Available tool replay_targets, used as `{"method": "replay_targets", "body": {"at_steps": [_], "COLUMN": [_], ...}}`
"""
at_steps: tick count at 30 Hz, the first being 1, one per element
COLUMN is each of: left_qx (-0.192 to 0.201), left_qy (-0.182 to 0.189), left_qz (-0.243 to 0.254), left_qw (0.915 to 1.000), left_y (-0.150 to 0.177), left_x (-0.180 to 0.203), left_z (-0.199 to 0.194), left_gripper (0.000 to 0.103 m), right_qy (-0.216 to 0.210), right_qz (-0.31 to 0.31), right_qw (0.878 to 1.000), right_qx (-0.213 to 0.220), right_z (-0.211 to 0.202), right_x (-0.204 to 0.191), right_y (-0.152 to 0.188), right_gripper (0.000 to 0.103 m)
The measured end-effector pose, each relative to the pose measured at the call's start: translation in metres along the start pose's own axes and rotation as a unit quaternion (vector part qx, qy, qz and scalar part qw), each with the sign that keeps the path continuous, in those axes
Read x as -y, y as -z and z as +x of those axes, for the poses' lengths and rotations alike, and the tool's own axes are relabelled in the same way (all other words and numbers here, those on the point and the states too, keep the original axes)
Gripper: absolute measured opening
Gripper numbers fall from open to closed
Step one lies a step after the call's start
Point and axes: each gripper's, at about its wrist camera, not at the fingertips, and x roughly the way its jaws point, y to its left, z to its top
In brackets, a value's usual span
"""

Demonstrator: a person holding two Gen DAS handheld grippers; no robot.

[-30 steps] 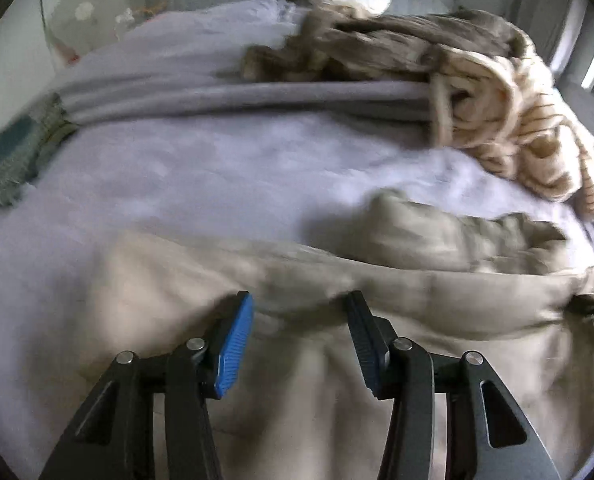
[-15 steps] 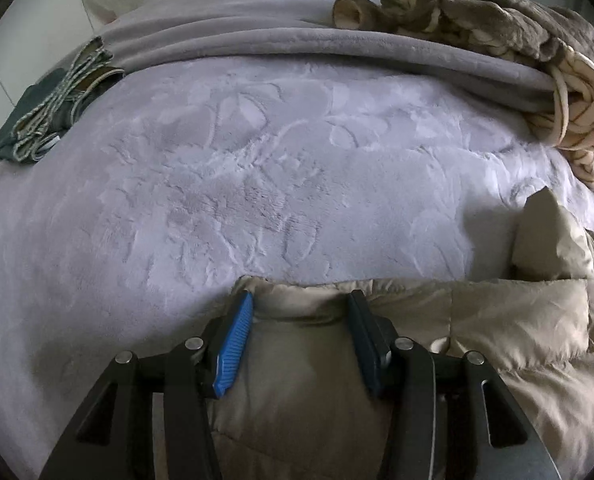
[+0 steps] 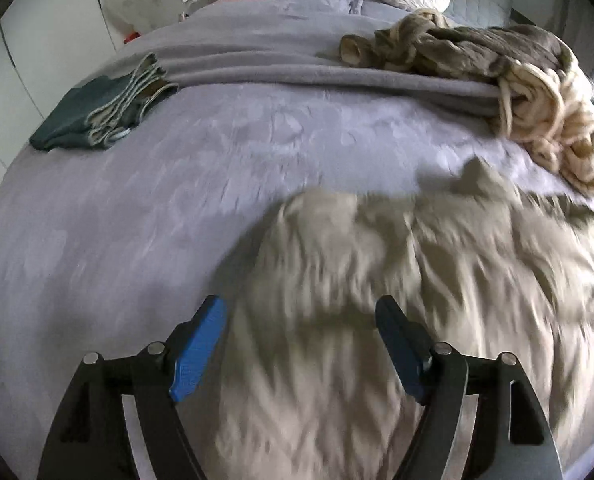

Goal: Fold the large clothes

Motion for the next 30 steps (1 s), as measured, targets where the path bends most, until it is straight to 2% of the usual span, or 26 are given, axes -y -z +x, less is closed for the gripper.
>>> {"method": "replay_targets", "body": {"at_steps": [4, 7, 11, 13, 15, 17, 18, 23, 27, 29, 30], "left_qx": [-0.014, -0.024, -0.038, -0.049, -0.054, -0.057, -0.051, -0.057, -0.071, -0.072, -0.081], "left_qy": [0.008, 0.018, 0.026, 0.028, 0.028, 0.026, 0.023, 0.032, 0.039, 0.038, 0.052], "left_qz": [0.000, -0.007, -0.013, -0.014, -0.015, -0.018, -0.022, -0.033, -0.062, -0.074, -0.087], "left_qw": [0.9999, 0.9995, 0.9988, 0.9983, 0.9980, 0.9979, 0.9982, 0.9973, 0.9948, 0.9939, 0.9916], "left_y": [0.028, 0.051, 0.076, 0.088, 0.097, 0.106, 0.109, 0.121, 0.129, 0.131, 0.133], "left_x": [0.002, 0.003, 0.002, 0.001, 0.000, -0.002, -0.003, -0.006, -0.015, -0.020, -0.024], "left_z": [-0.019, -0.030, -0.042, -0.045, -0.048, -0.050, -0.053, -0.054, -0.048, -0.044, -0.039], "left_gripper": [0.079, 0.079, 0.079, 0.079, 0.079, 0.100, 0.103, 0.103, 0.103, 0.103, 0.103], "right_qy": [-0.020, -0.037, -0.052, -0.058, -0.062, -0.069, -0.072, -0.077, -0.096, -0.108, -0.112], "right_qz": [0.014, 0.029, 0.040, 0.042, 0.047, 0.058, 0.064, 0.077, 0.087, 0.089, 0.090], "right_qw": [1.000, 0.999, 0.998, 0.997, 0.997, 0.996, 0.995, 0.993, 0.990, 0.989, 0.988], "right_qx": [-0.002, -0.004, -0.014, -0.017, -0.018, -0.022, -0.023, -0.035, -0.050, -0.057, -0.061], "right_z": [-0.021, -0.032, -0.046, -0.053, -0.059, -0.063, -0.065, -0.064, -0.055, -0.048, -0.044], "right_x": [0.009, 0.015, 0.023, 0.027, 0.031, 0.036, 0.038, 0.044, 0.045, 0.043, 0.041], "right_y": [0.024, 0.042, 0.071, 0.085, 0.097, 0.109, 0.116, 0.140, 0.155, 0.159, 0.161], "right_gripper": [0.035, 0.042, 0.044, 0.055, 0.057, 0.057, 0.057, 0.059, 0.072, 0.074, 0.075]}}
